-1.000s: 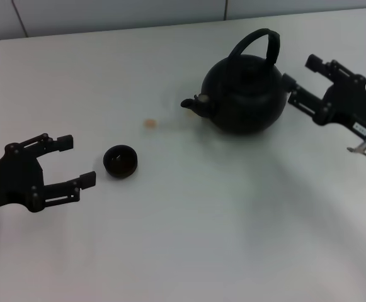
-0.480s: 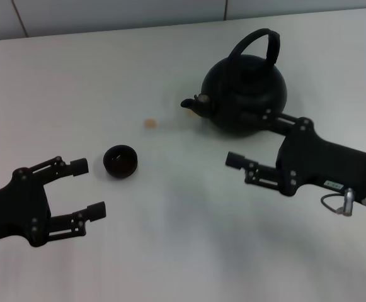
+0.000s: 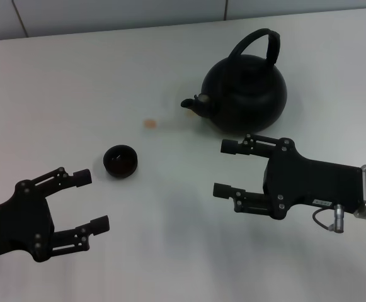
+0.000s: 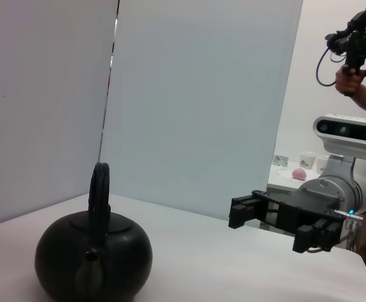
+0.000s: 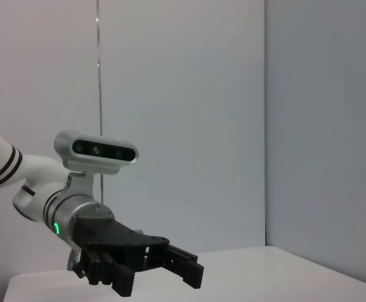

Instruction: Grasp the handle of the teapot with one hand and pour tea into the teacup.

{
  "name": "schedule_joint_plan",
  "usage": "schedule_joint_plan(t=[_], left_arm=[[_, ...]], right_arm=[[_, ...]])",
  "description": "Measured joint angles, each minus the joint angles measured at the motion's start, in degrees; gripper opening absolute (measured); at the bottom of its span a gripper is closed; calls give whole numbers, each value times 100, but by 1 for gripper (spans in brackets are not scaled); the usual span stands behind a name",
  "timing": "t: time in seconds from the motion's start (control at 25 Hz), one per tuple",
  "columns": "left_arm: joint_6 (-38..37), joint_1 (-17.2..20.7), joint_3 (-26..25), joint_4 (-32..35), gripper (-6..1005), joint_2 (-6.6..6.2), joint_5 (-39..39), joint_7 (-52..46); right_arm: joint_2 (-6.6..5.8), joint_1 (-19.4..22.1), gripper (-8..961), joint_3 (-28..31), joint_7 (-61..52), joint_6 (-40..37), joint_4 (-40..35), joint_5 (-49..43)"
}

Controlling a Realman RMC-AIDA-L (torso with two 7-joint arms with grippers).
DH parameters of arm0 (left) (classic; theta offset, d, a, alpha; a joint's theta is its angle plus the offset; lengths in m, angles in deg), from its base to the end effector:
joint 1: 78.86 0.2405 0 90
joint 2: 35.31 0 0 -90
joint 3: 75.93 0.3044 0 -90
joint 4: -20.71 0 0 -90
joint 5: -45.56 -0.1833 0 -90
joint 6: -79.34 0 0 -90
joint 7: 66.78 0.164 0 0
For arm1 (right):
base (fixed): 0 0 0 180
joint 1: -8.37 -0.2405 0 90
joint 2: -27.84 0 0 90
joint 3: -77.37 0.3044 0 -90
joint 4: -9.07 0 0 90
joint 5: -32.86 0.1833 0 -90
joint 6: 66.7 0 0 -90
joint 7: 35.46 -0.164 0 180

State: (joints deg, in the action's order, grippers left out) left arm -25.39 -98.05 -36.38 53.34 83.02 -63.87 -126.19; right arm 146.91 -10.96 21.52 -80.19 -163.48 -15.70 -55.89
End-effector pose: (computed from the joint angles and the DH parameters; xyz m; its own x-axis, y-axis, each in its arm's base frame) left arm -0.2996 0.2479 -0.0362 0.7544 0.1781 0.6318 0.3058 -0.9470 -0.0983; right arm 0.2794 0.2579 -0.0615 0.7204 0.0121 -0.6935 -0.2235 -0.9424 -0.2487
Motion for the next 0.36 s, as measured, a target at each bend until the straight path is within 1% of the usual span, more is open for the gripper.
schedule_joint_plan(t=[0.36], left_arm=[[1,12,3,-3,860,-3,1,4]], right_arm=[[-7,7,702,-7,43,23,-4,-12]])
